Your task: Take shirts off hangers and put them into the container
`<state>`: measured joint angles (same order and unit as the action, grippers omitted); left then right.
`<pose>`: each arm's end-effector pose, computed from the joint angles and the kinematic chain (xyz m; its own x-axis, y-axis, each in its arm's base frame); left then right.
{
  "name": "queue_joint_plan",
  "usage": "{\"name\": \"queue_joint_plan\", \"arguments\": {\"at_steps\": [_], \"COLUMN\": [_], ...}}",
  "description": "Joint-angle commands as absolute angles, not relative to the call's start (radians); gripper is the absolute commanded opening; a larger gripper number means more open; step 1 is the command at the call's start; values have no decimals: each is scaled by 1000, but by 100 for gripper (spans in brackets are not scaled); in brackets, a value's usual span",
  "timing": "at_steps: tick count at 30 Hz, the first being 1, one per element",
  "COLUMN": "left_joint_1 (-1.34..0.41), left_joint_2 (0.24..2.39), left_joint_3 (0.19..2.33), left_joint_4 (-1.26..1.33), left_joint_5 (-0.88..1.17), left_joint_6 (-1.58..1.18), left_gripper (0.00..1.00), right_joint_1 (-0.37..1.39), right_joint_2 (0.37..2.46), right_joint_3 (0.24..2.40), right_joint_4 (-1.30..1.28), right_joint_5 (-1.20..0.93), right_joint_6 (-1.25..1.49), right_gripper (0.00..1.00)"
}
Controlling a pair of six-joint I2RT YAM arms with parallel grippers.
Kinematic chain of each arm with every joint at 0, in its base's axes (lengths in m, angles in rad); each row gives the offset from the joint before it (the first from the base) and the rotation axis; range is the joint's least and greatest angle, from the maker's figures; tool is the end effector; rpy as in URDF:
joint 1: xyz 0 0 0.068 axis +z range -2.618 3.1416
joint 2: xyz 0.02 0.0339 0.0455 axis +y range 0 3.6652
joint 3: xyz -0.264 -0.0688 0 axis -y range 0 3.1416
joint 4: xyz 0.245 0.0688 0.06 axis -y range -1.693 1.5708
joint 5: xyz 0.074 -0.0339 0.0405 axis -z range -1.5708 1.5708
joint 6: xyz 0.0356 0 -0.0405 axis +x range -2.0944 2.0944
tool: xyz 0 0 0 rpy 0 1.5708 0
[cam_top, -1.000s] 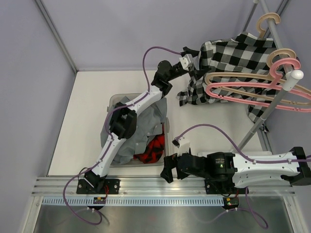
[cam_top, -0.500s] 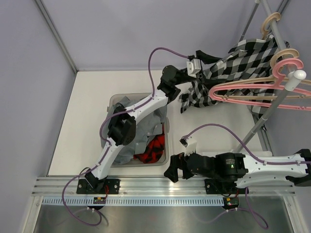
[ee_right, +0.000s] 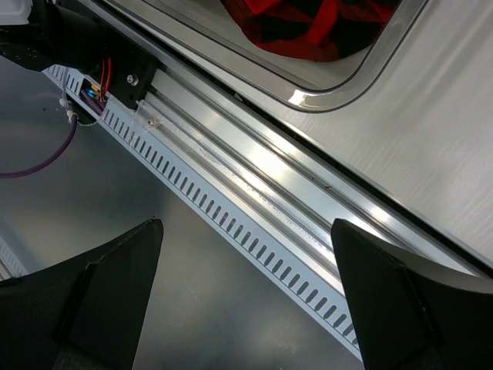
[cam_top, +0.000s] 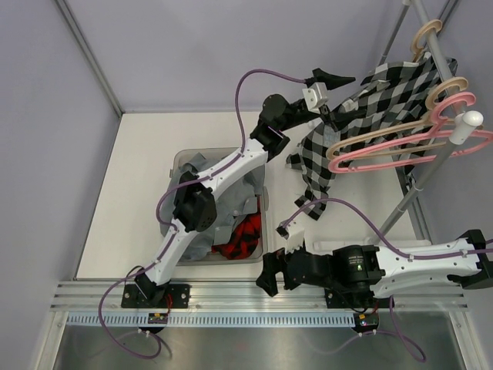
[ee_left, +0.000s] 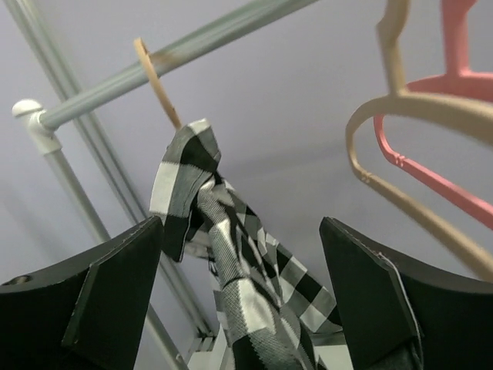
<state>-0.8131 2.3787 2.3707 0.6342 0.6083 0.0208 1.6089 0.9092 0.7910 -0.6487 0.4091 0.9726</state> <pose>0.3563 -0.4062 0.4145 0.4217 -0.4209 -0.8031 0.9058 0.2364 0.3517 0.0071 0.1854 0.2785 -0.7517 -0.1829 -0.6336 -0.5443 0.7145 0.4396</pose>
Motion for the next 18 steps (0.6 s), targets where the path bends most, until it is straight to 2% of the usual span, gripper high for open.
{"name": "queue_joint_plan", "arguments": {"at_steps": [1, 6, 9, 10, 11, 13, 16, 18], "left_joint_1": [-825, -827, -825, -827, -828, -828, -827, -828], "left_joint_2": [2422, 2457, 2454, 2454, 2451, 2447, 2424, 2413], "left_joint_3": [2398, 2444, 2442, 2439, 2434, 2430, 2381, 2359], "left_joint_4": [629, 624, 609, 607, 607, 609, 668, 712], "left_joint_5": [509, 449, 442, 434, 430, 405, 368, 350], "left_joint_6": [77, 135, 141, 144, 144, 144, 124, 94], "left_gripper": [89, 90, 82, 75, 59, 49, 27, 0], "right_joint_1": [1623, 1623, 1624, 1624, 1624, 1624, 1624, 1624], "right_joint_2": [920, 919, 908, 907, 905, 907, 916, 919], "right_joint_3": [836, 836, 833, 833, 833, 831, 830, 828], "right_joint_4": [-638, -641, -646, -647, -646, -644, -644, -650], "right_joint_5": [476, 477, 483, 485, 485, 483, 480, 479], "right_joint_6": [971, 971, 973, 971, 969, 966, 969, 973], "right_gripper": [99, 99, 100, 99, 100, 100, 100, 99]}}
